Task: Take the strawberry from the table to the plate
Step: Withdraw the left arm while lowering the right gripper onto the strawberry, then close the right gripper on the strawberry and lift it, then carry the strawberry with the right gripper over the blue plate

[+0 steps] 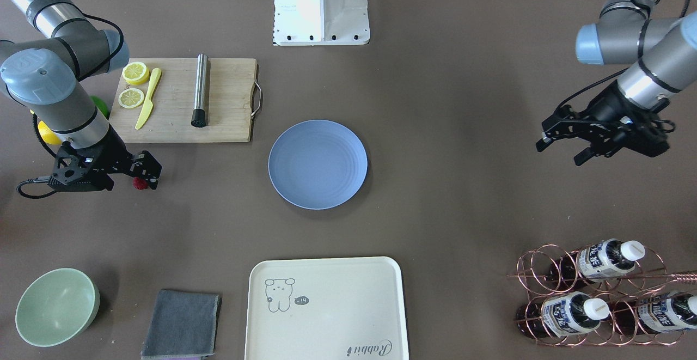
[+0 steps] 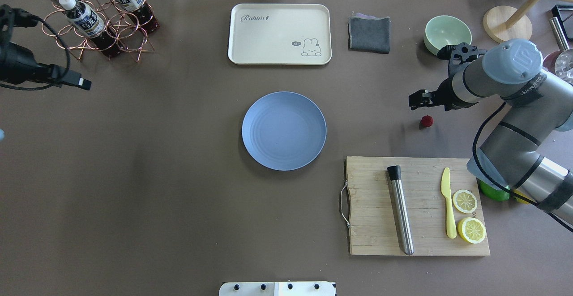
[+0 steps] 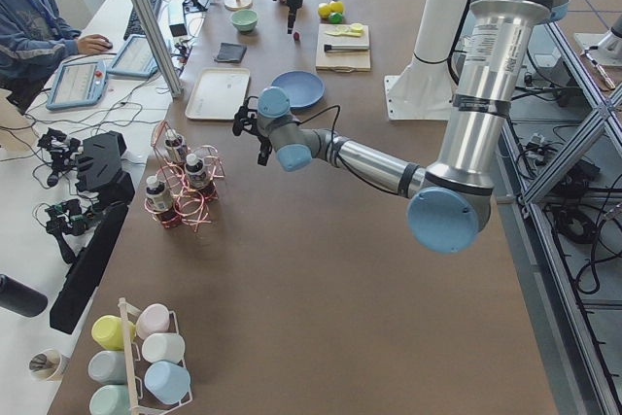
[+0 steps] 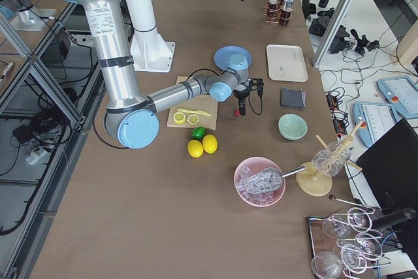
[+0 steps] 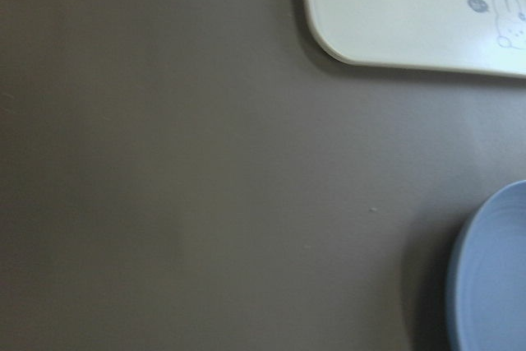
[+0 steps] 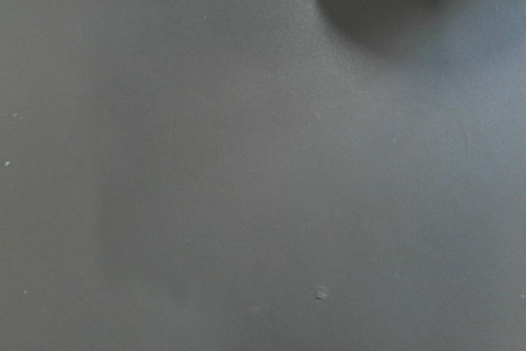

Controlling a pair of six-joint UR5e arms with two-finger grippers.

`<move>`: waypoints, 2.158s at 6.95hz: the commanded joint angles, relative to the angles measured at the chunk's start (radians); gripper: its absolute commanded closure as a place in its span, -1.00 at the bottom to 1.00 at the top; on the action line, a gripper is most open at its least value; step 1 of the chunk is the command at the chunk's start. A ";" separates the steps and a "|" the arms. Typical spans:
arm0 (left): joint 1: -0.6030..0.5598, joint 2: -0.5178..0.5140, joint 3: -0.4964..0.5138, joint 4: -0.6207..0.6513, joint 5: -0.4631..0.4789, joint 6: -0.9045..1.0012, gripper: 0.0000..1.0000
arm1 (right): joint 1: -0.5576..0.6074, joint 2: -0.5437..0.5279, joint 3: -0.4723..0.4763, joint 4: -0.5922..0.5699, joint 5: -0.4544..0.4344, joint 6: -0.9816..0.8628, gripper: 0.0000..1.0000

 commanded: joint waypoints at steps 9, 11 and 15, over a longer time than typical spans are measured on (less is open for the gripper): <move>-0.059 0.046 0.007 -0.003 -0.060 0.074 -0.98 | -0.065 0.003 0.006 0.000 -0.066 0.046 1.00; -0.059 0.049 0.007 -0.005 -0.061 0.073 -0.98 | -0.070 0.063 0.063 -0.015 -0.058 0.170 1.00; -0.059 0.055 0.008 -0.011 -0.061 0.073 -0.98 | -0.224 0.299 0.048 -0.075 -0.188 0.539 1.00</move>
